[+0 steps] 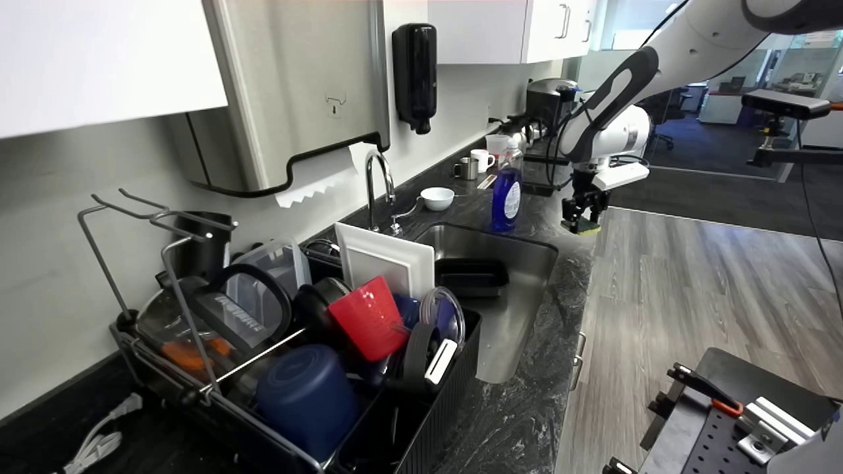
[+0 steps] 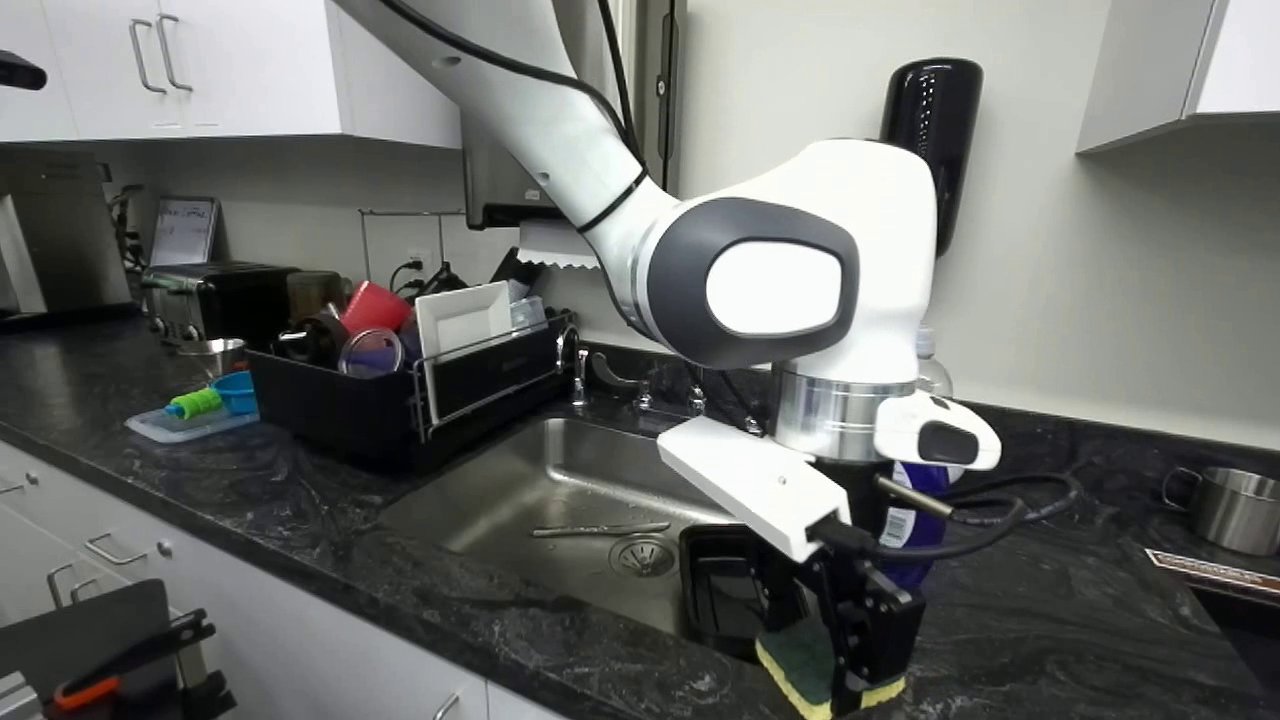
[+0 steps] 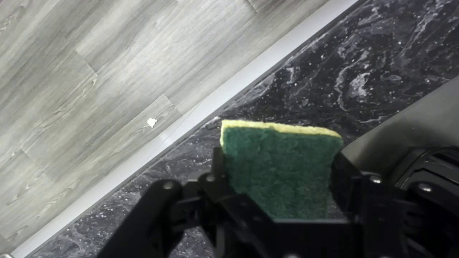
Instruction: Use the sponge to wipe the counter.
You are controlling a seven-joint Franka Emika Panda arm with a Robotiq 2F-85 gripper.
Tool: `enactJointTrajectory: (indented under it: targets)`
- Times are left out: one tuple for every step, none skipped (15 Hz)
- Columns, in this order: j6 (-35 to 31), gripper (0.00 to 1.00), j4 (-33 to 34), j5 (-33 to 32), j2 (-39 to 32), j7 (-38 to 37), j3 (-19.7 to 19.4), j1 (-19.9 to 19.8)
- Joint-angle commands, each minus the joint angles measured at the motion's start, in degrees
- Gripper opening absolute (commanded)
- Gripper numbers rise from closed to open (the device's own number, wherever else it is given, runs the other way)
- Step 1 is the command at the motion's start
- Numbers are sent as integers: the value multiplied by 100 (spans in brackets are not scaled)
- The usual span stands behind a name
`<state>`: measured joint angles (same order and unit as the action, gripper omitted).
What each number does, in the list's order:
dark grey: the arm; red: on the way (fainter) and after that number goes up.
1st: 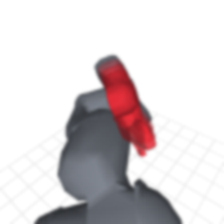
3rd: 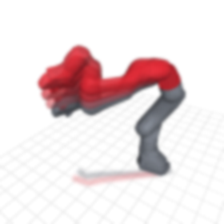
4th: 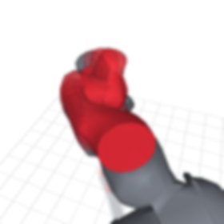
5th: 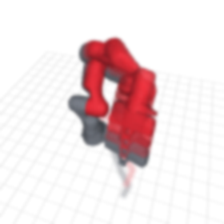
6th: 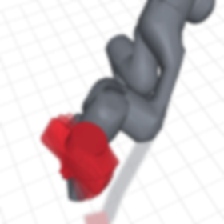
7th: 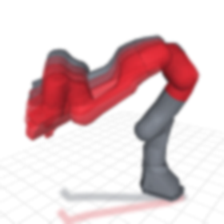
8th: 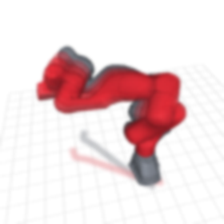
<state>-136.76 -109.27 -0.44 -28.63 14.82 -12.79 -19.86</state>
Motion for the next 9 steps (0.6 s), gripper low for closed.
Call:
enactJointTrajectory:
  targets:
    - [-275,44,151,254,-258,395,278,-290]
    - [-329,44,172,276,-319,440,305,-321]
    - [-387,44,202,299,-383,493,339,-360]
    - [-449,44,215,310,-433,551,372,-400]
    - [-480,44,252,314,-487,600,401,-438]
    - [-531,44,271,300,-540,631,414,-460]
    - [-578,44,293,280,-586,641,419,-473]
    - [-621,44,325,263,-635,644,424,-487]
    - [-641,53,348,253,-674,667,436,-505]
